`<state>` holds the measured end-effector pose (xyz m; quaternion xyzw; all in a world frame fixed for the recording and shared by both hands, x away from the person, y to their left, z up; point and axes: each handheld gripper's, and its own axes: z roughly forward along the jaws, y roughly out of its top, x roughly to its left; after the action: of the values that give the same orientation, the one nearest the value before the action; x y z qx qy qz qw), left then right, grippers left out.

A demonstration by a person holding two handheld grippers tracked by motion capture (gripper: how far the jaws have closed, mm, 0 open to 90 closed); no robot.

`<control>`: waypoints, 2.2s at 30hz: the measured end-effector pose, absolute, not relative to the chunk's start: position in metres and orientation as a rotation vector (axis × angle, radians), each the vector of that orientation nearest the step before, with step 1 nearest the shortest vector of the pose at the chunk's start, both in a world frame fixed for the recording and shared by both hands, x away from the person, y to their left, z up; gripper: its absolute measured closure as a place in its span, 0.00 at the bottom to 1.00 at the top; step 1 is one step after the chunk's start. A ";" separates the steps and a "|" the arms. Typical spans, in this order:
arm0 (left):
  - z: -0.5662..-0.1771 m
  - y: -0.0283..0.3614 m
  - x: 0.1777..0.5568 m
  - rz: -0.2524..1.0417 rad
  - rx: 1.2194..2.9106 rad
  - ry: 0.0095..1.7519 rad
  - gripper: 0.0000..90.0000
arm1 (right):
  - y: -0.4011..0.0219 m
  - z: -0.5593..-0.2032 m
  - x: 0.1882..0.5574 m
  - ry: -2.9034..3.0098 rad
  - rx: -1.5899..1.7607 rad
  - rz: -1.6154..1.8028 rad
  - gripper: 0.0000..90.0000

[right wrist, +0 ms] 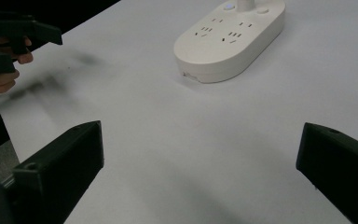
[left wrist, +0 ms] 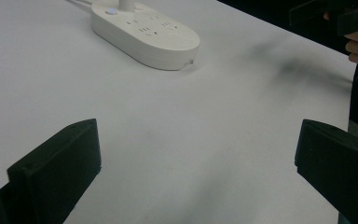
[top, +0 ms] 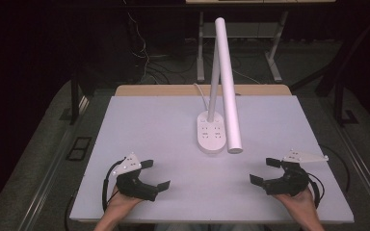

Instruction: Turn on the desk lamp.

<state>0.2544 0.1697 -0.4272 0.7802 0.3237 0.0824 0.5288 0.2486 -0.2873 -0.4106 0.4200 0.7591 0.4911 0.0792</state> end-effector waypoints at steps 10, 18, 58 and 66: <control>-0.427 0.170 0.254 0.202 1.868 0.771 0.00 | -0.287 -0.410 0.247 2.285 1.252 1.442 0.00; -0.427 0.169 0.254 0.197 1.871 0.769 0.00 | -0.287 -0.411 0.247 2.297 1.262 1.432 0.00; -0.429 0.169 0.254 0.181 1.872 0.782 0.00 | -0.293 -0.383 0.272 2.385 1.282 1.368 0.00; -0.429 0.170 0.254 0.183 1.868 0.783 0.00 | -0.291 -0.370 0.284 2.406 1.264 1.357 0.00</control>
<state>0.2536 0.1697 -0.4287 0.7811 0.3276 0.0767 0.5260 0.2841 -0.2907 -0.3695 0.4156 0.7909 0.4461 0.0519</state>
